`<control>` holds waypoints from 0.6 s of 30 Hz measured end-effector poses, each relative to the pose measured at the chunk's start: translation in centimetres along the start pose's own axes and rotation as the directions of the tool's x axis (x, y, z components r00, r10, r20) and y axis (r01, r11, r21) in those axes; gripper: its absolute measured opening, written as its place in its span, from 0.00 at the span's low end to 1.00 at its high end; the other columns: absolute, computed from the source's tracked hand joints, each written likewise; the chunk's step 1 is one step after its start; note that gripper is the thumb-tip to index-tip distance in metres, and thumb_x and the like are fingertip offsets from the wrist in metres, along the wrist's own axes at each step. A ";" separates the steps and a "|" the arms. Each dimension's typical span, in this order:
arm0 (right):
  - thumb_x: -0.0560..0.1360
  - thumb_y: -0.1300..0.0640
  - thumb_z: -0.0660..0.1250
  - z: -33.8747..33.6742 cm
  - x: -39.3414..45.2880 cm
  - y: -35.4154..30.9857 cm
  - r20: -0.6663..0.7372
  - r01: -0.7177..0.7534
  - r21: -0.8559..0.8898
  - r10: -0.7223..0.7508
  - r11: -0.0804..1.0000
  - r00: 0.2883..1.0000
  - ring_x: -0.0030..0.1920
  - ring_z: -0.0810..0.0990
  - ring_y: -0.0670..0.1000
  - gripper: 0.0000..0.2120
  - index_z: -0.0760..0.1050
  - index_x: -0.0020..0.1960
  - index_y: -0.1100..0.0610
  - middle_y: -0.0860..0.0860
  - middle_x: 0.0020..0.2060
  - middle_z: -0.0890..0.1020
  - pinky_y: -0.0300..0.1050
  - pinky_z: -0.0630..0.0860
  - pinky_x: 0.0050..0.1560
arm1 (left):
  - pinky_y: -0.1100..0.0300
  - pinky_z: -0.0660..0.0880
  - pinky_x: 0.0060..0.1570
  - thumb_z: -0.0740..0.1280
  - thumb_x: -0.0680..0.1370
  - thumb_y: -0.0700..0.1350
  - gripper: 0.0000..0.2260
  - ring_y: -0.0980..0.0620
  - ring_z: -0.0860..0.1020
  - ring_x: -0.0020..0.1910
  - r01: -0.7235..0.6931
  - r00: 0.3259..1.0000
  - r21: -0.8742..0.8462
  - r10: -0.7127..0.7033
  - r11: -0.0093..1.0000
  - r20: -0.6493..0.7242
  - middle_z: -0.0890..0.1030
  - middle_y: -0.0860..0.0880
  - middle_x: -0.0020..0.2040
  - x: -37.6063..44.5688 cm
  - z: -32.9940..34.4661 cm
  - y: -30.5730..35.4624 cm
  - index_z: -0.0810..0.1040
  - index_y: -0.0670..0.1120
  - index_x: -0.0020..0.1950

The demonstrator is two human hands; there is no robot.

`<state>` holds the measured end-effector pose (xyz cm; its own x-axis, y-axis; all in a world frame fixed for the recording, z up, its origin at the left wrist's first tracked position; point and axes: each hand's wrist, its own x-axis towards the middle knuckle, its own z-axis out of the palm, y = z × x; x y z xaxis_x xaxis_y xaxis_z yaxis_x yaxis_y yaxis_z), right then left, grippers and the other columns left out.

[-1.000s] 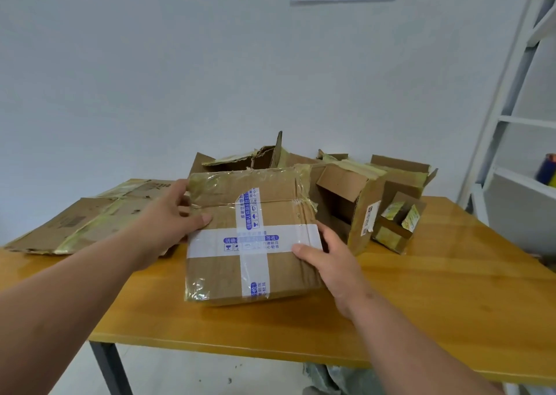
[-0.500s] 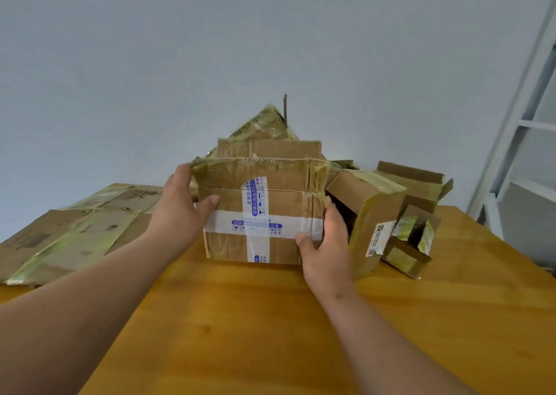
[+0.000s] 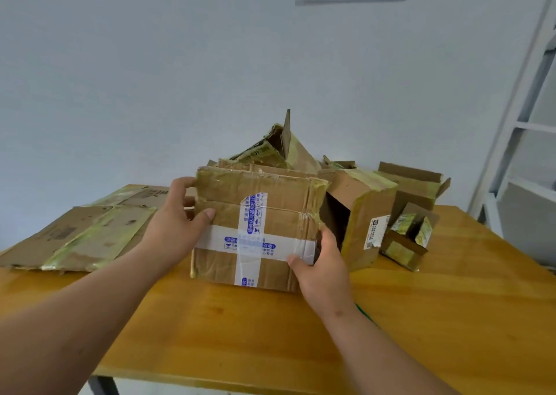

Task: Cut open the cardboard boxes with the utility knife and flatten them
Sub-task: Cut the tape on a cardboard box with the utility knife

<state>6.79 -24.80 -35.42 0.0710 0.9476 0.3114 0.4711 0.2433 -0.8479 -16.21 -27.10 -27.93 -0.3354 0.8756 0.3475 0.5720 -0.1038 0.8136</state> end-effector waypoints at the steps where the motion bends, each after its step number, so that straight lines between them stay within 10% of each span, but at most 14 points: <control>1: 0.76 0.51 0.72 -0.4 -0.4 -0.1 0.012 -0.008 0.009 0.008 1.000 1.000 0.66 0.75 0.50 0.36 0.57 0.78 0.47 0.46 0.67 0.75 0.52 0.77 0.63 | 0.44 0.79 0.51 0.69 0.77 0.50 0.21 0.49 0.78 0.54 0.005 1.000 -0.006 -0.005 1.000 0.020 0.76 0.51 0.57 -0.4 -0.4 0.0 0.63 0.61 0.65; 11: 0.76 0.42 0.69 -4.2 -3.5 -1.2 0.063 -0.057 0.050 0.054 0.997 0.997 0.52 0.78 0.45 0.23 0.72 0.67 0.49 0.42 0.52 0.79 0.49 0.81 0.51 | 0.45 0.80 0.50 0.68 0.78 0.54 0.04 0.46 0.81 0.48 0.181 0.974 -0.153 -0.155 0.972 0.163 0.83 0.49 0.48 -4.4 -2.7 0.9 0.79 0.56 0.50; 14: 0.76 0.37 0.66 -4.9 -3.8 -1.8 0.137 -0.122 -0.037 0.126 0.992 0.983 0.49 0.78 0.45 0.21 0.75 0.62 0.50 0.43 0.49 0.79 0.46 0.80 0.49 | 0.55 0.77 0.41 0.67 0.78 0.56 0.09 0.48 0.79 0.47 0.279 0.942 -0.030 -0.268 0.960 0.203 0.82 0.48 0.49 -5.1 -3.0 0.6 0.78 0.52 0.51; 18: 0.75 0.35 0.65 -4.9 -3.8 -2.7 0.187 -0.114 -0.163 0.144 0.980 0.972 0.52 0.78 0.47 0.25 0.74 0.64 0.51 0.45 0.53 0.79 0.49 0.79 0.53 | 0.46 0.79 0.53 0.67 0.78 0.57 0.13 0.44 0.81 0.50 0.382 0.898 0.009 -0.374 0.924 0.231 0.83 0.45 0.50 -5.6 -3.4 -1.1 0.79 0.48 0.53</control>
<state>9.55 -30.11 -32.19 -0.0273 0.9945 0.1006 0.5966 0.0970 -0.7967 -17.54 -33.50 -29.21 -0.3424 0.9343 -0.0993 0.4073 0.2429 0.8804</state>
